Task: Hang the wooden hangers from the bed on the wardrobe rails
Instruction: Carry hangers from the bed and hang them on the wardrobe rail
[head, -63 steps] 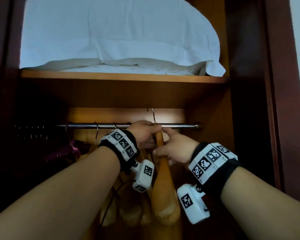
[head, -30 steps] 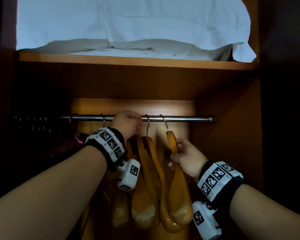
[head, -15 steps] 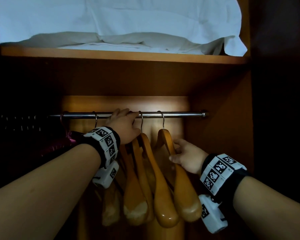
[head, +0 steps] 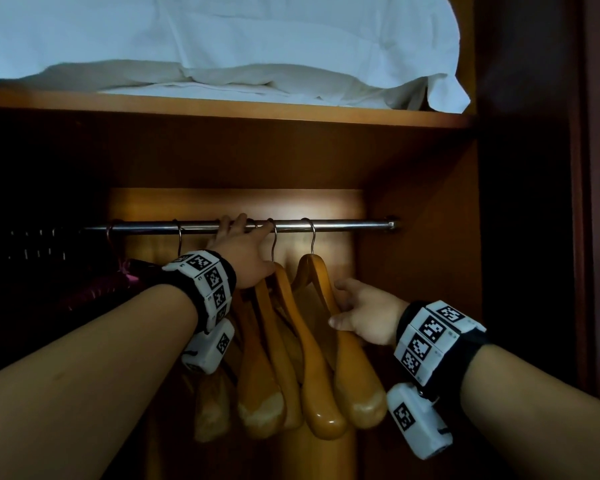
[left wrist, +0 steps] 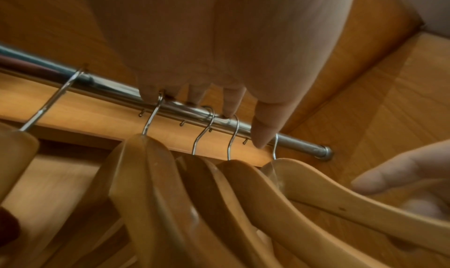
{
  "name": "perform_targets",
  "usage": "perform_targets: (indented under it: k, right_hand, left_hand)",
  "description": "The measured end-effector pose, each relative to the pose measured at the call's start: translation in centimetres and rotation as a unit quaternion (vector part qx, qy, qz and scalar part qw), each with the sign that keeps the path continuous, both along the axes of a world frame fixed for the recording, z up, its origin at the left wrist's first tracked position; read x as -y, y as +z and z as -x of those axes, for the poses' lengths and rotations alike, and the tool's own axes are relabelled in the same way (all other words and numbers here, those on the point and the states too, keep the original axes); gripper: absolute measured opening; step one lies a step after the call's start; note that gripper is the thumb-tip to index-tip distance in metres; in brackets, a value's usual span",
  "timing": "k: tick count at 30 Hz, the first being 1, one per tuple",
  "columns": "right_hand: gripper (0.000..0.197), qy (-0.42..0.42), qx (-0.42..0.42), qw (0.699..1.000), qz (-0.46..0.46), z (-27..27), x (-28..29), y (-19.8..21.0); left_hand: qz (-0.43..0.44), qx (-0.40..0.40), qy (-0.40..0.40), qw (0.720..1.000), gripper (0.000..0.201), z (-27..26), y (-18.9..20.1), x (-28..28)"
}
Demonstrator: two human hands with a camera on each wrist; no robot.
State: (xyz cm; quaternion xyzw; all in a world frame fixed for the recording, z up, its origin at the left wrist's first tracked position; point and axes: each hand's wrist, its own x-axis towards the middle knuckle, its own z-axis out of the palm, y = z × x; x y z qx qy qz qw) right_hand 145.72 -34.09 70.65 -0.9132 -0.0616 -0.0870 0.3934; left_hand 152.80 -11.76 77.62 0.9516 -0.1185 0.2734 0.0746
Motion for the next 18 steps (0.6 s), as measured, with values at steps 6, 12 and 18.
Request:
perform_targets:
  k: [6,12,18]
  right_hand:
    - [0.080,-0.014,-0.003,1.000,-0.004,1.1,0.0,0.4]
    - [0.082,-0.021,0.047,0.999,0.013,3.5,-0.1,1.8]
    - [0.056,0.018,0.146,0.989,-0.002,7.6,-2.7,3.3]
  left_hand:
    - [0.030,-0.017,-0.023,0.999,0.085,1.1,-0.1,0.2]
    - [0.156,-0.025,-0.093,0.983,0.079,3.1,-1.1,0.0]
    - [0.304,-0.003,-0.134,0.943,0.066,8.6,-3.0,-0.3]
